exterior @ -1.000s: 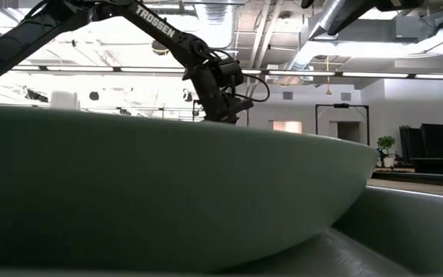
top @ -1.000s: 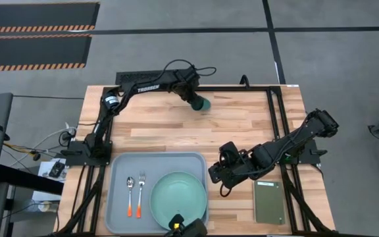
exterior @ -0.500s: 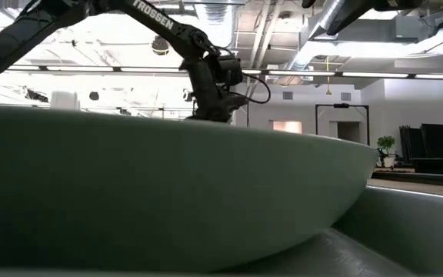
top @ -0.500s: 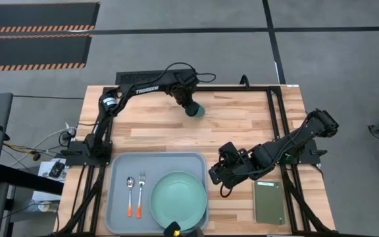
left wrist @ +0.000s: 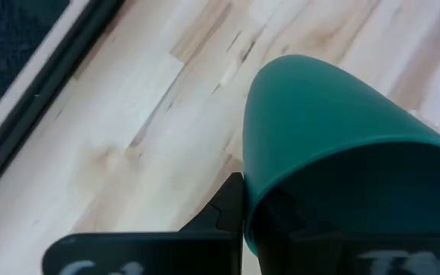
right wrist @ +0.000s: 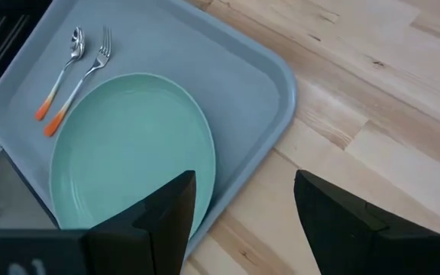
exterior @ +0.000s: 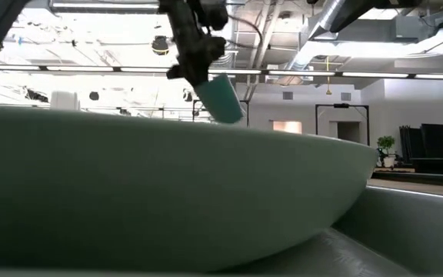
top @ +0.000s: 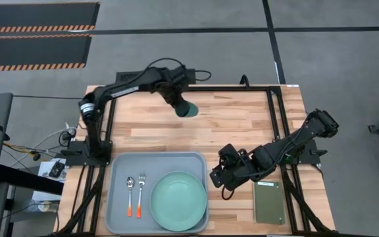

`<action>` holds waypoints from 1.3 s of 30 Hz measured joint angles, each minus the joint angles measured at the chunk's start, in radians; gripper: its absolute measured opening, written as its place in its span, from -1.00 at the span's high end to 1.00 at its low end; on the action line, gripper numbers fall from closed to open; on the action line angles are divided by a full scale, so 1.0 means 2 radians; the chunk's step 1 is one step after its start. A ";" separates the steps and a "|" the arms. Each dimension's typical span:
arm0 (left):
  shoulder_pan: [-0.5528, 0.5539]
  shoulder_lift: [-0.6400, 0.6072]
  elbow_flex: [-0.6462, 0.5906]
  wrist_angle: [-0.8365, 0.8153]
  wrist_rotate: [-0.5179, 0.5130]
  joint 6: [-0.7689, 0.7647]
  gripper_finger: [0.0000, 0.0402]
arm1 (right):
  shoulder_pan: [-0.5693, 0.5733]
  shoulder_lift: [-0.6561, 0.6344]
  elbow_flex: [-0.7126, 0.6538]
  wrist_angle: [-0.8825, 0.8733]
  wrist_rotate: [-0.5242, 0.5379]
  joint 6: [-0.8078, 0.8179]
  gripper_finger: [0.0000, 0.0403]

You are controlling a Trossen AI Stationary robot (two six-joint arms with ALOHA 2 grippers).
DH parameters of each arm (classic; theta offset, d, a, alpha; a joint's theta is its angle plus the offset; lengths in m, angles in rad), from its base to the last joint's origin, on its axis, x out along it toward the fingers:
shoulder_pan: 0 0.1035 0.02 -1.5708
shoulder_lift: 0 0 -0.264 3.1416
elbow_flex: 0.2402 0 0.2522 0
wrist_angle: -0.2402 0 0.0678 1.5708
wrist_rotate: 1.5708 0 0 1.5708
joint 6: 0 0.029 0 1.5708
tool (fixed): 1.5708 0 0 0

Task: Pick and place plate/cup/fork/spoon on tray
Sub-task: Put the green cup on the gray tray to the top left of the green plate

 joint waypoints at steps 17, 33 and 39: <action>-0.107 -0.143 0.000 -0.188 -0.010 0.005 1.00 | 0.000 0.000 0.000 0.002 0.000 -0.014 -0.24; -0.290 -0.194 -0.006 -0.207 -0.030 -0.151 1.00 | 0.000 0.000 0.000 0.005 -0.001 -0.027 -0.24; -0.318 -0.194 -0.072 -0.208 -0.037 -0.203 1.00 | 0.000 0.000 0.000 0.005 -0.005 -0.027 -0.24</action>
